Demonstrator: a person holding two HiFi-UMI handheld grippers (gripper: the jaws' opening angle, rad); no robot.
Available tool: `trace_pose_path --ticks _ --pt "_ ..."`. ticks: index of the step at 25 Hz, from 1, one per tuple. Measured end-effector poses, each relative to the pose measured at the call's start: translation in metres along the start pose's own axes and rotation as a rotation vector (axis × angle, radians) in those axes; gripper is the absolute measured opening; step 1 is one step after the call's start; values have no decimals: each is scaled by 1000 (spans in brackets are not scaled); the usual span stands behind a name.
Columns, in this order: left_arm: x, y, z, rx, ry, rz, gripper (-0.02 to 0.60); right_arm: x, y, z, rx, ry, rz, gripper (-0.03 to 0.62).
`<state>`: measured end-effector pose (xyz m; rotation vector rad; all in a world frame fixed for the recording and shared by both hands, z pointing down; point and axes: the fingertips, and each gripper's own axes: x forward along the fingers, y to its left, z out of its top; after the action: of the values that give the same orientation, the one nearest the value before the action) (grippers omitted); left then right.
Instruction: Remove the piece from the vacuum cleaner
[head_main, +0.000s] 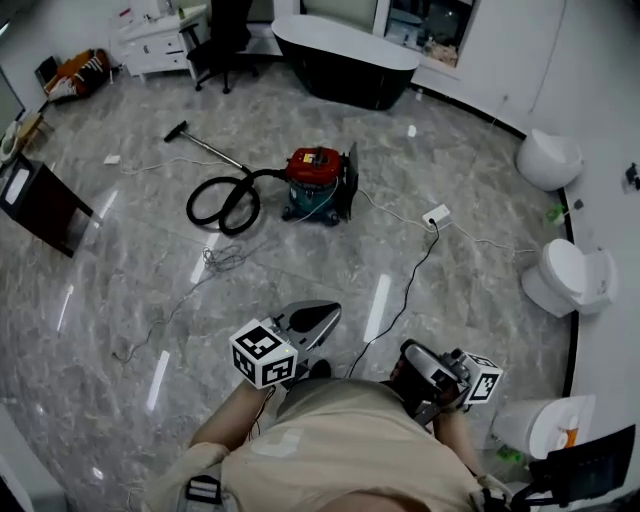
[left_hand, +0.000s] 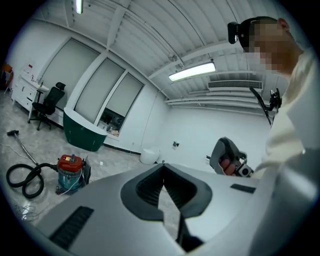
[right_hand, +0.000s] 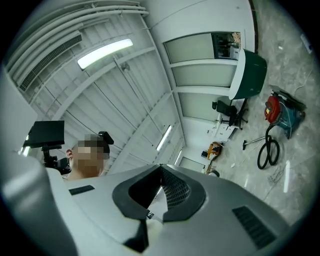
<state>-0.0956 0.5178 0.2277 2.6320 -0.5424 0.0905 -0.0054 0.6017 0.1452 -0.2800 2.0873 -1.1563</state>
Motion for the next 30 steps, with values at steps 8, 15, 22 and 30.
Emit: trace_pose_path --ticks 8,15,22,30 --pt "22 1 3 39 42 0 5 1 -22 19 65 -16 51 3" --pt "77 1 9 80 80 41 5 -32 -41 73 79 -34 76 3" --pt "137 -30 33 134 61 155 5 -59 -37 131 58 65 91 3" --pt "117 -6 45 113 19 486 5 -44 -64 139 184 310 124 3"
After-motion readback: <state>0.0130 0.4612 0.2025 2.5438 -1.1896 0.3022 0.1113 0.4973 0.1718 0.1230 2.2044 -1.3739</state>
